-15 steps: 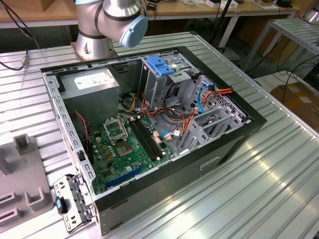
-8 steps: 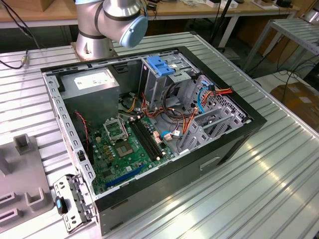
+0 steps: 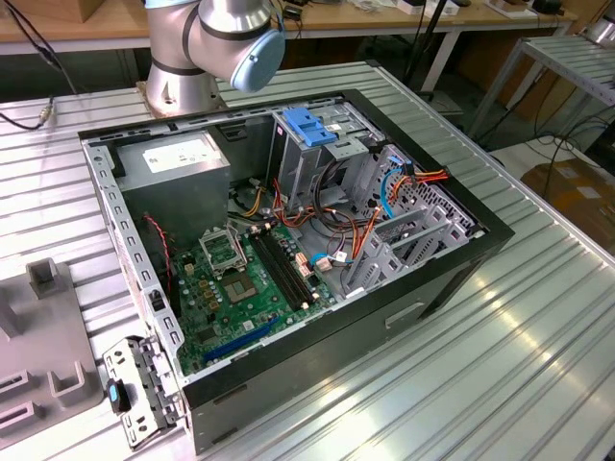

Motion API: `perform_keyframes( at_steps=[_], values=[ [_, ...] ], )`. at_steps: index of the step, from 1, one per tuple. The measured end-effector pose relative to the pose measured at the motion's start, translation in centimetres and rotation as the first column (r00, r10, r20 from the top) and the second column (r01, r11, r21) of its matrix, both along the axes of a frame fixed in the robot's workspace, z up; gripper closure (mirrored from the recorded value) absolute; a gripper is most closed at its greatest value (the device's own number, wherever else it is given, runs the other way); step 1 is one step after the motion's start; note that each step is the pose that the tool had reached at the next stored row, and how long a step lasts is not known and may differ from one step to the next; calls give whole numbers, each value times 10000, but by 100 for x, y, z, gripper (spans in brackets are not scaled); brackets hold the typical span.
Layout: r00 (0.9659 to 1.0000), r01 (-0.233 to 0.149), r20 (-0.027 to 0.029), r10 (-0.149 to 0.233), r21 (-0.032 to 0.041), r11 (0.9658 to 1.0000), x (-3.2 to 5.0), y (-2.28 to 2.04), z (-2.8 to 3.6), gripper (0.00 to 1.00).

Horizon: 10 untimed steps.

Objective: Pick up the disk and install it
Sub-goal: 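Pick up the disk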

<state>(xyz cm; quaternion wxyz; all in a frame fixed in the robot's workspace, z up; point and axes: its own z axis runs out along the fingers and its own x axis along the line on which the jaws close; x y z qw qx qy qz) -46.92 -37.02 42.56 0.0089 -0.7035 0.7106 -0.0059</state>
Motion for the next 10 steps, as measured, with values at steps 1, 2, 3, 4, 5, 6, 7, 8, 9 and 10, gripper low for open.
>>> perform_keyframes(
  at_steps=[1,2,3,4,5,6,7,8,9,10],
  values=[
    [10000,0,0,0,0,10000,0,0,8,63],
    [10000,0,-1,0,-1,10000,0,0,17,63],
    [10000,0,-2,0,-1,10000,0,0,26,63],
    [10000,0,-1,0,-1,10000,0,0,35,63],
    [10000,0,-1,0,0,10000,0,0,43,63],
    [10000,0,-1,0,-1,10000,0,0,51,63],
    [10000,0,-1,0,-1,10000,0,0,62,63],
    [10000,0,0,0,0,10000,0,0,75,63],
    [10000,0,-1,0,-1,10000,0,0,84,63],
    [10000,0,-1,0,0,10000,0,0,92,63]
  ],
)
